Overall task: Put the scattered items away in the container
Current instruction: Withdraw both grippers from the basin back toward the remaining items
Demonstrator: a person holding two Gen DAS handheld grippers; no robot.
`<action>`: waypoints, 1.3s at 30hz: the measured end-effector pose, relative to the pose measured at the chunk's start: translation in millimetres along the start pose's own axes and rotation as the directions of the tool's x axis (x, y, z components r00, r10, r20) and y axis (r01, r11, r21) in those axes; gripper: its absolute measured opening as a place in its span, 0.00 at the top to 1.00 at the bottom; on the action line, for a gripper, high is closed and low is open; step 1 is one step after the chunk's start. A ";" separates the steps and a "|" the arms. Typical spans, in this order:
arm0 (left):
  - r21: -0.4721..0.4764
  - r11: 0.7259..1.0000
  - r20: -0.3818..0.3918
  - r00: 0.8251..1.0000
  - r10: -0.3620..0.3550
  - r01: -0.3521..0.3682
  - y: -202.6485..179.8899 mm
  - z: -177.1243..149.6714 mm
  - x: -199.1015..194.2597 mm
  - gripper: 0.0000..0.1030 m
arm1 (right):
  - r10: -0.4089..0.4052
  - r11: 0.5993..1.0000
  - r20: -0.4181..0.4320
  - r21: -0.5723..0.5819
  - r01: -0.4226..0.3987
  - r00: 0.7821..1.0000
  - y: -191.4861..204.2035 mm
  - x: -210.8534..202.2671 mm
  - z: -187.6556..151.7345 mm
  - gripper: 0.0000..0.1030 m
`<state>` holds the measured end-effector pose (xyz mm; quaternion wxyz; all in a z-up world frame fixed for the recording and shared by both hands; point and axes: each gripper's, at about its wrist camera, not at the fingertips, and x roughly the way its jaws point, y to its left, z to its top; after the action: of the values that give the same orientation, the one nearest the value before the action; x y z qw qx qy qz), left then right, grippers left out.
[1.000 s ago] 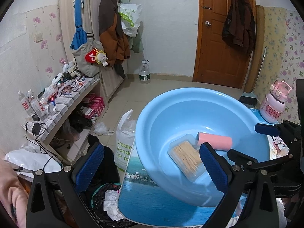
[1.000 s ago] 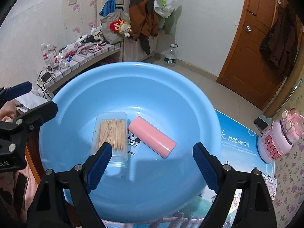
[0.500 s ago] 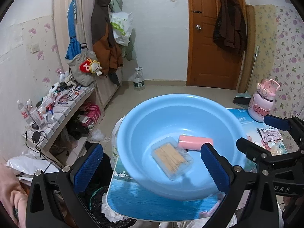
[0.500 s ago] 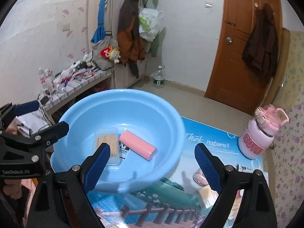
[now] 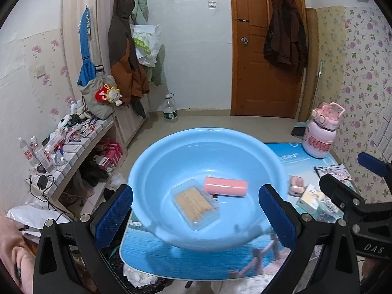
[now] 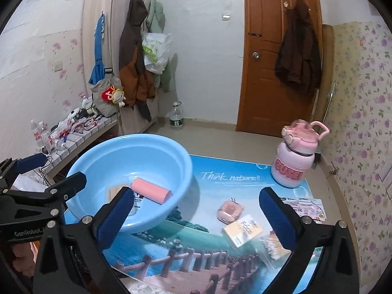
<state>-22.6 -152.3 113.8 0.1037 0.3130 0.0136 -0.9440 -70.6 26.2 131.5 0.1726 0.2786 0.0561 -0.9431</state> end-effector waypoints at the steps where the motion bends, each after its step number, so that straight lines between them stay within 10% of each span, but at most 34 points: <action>1: 0.001 1.000 0.002 1.000 -0.007 0.007 -3.1 -0.4 -1.4 0.00 | 0.004 1.000 0.005 0.008 -0.004 1.000 -3.7 -3.9 -1.9 0.01; 17: -0.002 0.992 -0.003 0.992 -0.124 0.124 -60.2 -28.7 -6.1 0.00 | -0.250 0.946 0.093 0.236 0.222 0.964 -104.5 -58.3 -79.3 0.01; 39: 0.063 0.981 -0.016 0.983 -0.183 0.184 -89.2 -40.9 -15.0 0.00 | -0.213 0.962 0.099 0.195 0.191 0.972 -131.1 -62.8 -102.3 0.01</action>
<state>-5.1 -58.6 86.4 0.0059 0.3182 0.0124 -0.9479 -16.3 187.8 81.1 0.0521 0.2296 -0.0135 -0.9718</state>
